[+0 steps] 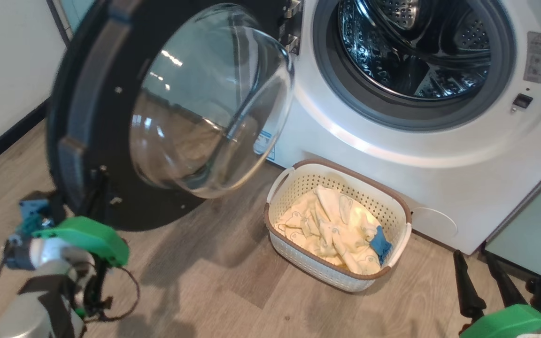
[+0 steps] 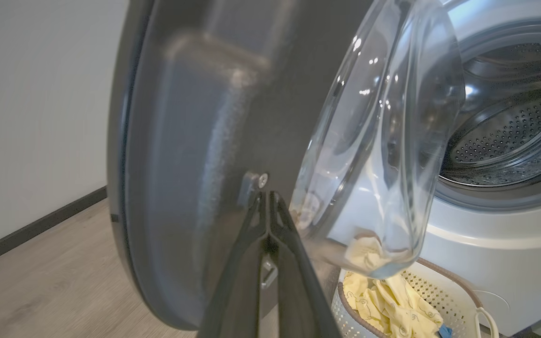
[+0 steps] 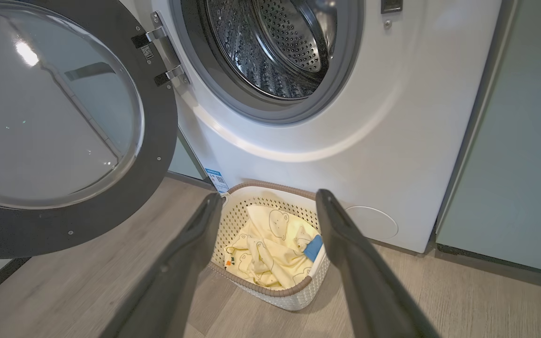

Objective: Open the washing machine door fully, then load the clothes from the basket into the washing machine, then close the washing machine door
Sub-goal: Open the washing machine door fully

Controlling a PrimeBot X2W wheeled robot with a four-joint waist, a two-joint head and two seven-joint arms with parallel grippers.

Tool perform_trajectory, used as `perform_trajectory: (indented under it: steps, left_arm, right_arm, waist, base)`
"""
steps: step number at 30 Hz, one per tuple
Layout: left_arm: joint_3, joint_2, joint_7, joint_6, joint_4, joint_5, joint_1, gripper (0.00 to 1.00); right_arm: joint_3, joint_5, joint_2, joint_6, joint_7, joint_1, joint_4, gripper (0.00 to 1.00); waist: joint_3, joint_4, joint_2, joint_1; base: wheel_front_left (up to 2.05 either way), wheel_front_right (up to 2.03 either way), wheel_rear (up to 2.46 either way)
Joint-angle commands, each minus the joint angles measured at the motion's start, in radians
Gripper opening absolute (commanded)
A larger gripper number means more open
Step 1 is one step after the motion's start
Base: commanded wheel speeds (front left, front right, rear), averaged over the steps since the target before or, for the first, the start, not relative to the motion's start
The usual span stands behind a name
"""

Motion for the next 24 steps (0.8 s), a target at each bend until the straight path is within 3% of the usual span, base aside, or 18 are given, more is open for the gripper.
perform_trajectory:
  steps: [1, 24]
  left_arm:
    - [0.079, 0.031, -0.013, -0.005, -0.007, 0.014, -0.076, 0.00]
    - [0.414, -0.021, -0.013, -0.087, 0.206, 0.176, -0.203, 0.00]
  right_arm:
    - [0.019, 0.006, -0.028, 0.000, -0.010, -0.046, -0.023, 1.00]
    - [0.059, 0.009, -0.059, 0.000, -0.010, -0.094, -0.015, 1.00]
  waist:
    - [0.003, -0.005, 0.0000, 0.0000]
    - [0.060, -0.063, 0.0000, 0.0000]
  base:
    - [0.00, 0.00, 0.00]
    - [0.00, 0.00, 0.00]
